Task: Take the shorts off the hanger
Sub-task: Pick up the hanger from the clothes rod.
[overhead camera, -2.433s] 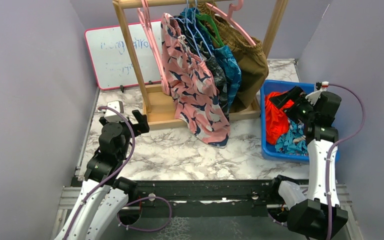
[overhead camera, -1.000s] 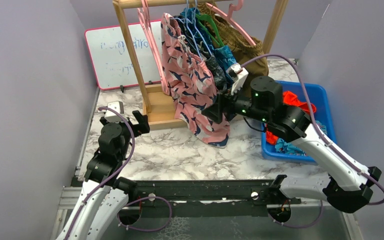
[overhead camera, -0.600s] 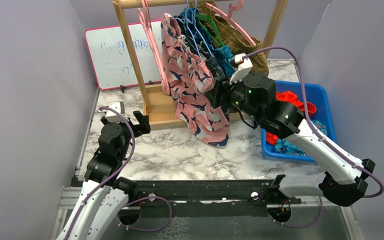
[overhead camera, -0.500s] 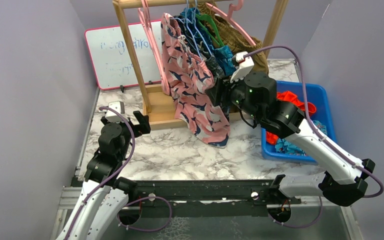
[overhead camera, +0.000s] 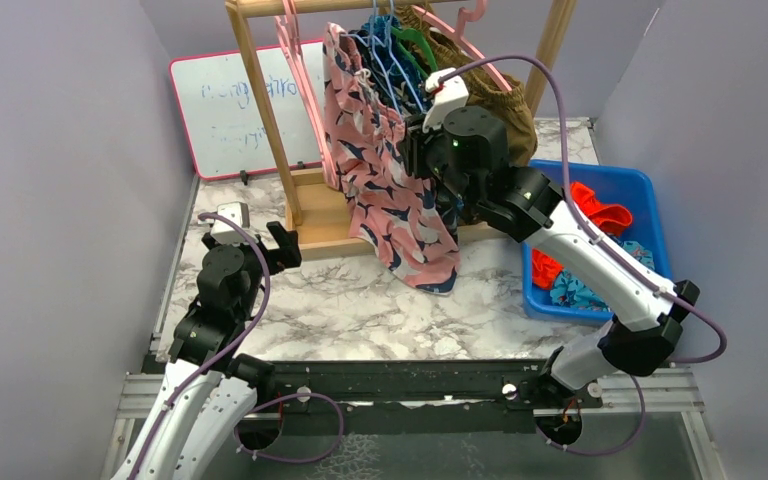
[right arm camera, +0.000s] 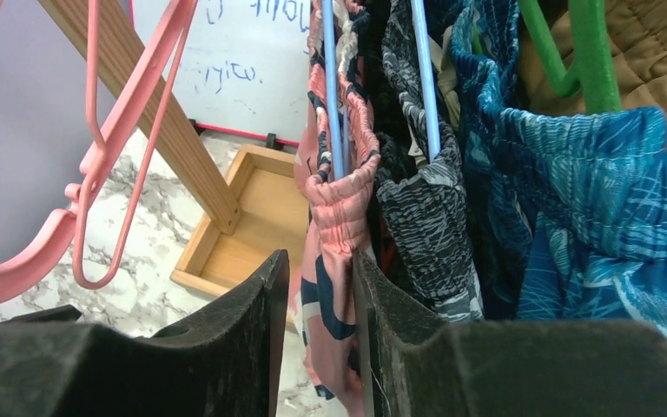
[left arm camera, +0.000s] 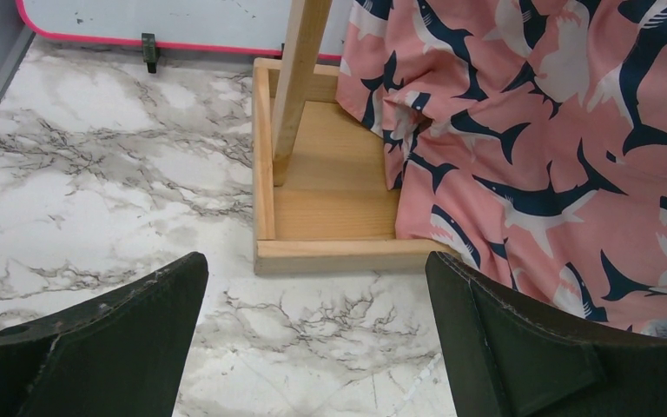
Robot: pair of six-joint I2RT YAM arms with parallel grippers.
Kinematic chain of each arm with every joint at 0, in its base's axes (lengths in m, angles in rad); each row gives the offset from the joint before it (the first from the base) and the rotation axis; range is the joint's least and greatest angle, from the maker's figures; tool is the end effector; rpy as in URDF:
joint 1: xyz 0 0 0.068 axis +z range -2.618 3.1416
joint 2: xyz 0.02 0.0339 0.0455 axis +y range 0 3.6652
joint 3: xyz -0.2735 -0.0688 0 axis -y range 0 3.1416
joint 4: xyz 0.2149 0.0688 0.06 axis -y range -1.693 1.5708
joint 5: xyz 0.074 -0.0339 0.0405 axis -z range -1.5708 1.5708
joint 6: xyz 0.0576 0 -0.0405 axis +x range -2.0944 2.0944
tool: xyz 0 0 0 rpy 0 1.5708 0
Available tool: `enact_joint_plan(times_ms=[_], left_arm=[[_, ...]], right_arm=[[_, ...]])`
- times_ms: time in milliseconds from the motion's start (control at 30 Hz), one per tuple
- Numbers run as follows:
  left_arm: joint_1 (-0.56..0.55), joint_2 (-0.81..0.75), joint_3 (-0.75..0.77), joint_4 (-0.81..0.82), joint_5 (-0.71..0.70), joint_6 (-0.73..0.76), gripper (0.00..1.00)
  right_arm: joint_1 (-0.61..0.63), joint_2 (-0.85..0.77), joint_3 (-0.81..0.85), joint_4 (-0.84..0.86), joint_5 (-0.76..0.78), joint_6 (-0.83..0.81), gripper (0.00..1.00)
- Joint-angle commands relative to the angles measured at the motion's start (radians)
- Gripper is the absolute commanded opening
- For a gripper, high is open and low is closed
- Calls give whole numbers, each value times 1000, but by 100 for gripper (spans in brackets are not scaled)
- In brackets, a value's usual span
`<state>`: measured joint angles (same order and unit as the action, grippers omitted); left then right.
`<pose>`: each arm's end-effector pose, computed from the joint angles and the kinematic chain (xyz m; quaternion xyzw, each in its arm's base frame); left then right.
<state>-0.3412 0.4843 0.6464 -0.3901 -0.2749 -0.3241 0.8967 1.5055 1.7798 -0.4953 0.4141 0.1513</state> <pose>0.1055 -0.0209 0.3055 -0.0786 0.7763 -0.0998 0.6175 0.2156 0.2327 0.4746 -0.1586 0.7584 0.1670 0.6097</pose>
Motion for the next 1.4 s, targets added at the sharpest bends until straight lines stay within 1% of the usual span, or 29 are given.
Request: enact_joint_plan(times_ms=[0, 133, 267, 367, 433, 633, 667, 733, 800, 833, 900, 967, 1033, 1067, 1167, 1233, 1367], left_arm=[[5, -9, -10, 23, 18, 10, 99], [6, -8, -10, 19, 20, 10, 99], [6, -12, -10, 14, 16, 8, 99], [6, -11, -10, 14, 18, 7, 99], [5, -7, -11, 14, 20, 8, 99], [6, -2, -10, 15, 19, 7, 99], [5, -1, -10, 15, 20, 7, 99], [6, 5, -8, 15, 22, 7, 99], [6, 13, -7, 16, 23, 7, 99], [6, 16, -7, 17, 22, 7, 99], [6, 20, -5, 16, 20, 8, 99], [5, 21, -6, 17, 21, 8, 99], [5, 22, -7, 17, 24, 8, 99], [6, 25, -7, 17, 25, 8, 99], [6, 32, -7, 21, 29, 8, 99], [5, 39, -7, 21, 30, 10, 99], [6, 40, -7, 20, 28, 11, 99]], right_arm=[[4, -5, 24, 14, -13, -46, 34], [4, 63, 122, -113, -36, -24, 36], [4, 113, 161, -167, 43, -43, 36], [4, 155, 224, -210, 73, -62, 36], [4, 173, 253, -219, 75, -69, 36], [4, 201, 265, -186, 62, -84, 35], [4, 217, 282, -201, 63, -83, 36], [4, 246, 314, -218, 75, -81, 42], [4, 262, 320, -203, 75, -88, 42], [4, 269, 319, -192, 75, -94, 40], [4, 273, 320, -174, 97, -100, 32], [4, 256, 302, -141, 111, -98, 26], [4, 225, 258, -72, 118, -98, 18], [4, 208, 236, -33, 114, -99, 11], [4, 171, 180, 50, 61, -101, 6], [3, 146, 143, 91, 42, -79, 1], [2, 62, -24, 285, 52, -51, 1]])
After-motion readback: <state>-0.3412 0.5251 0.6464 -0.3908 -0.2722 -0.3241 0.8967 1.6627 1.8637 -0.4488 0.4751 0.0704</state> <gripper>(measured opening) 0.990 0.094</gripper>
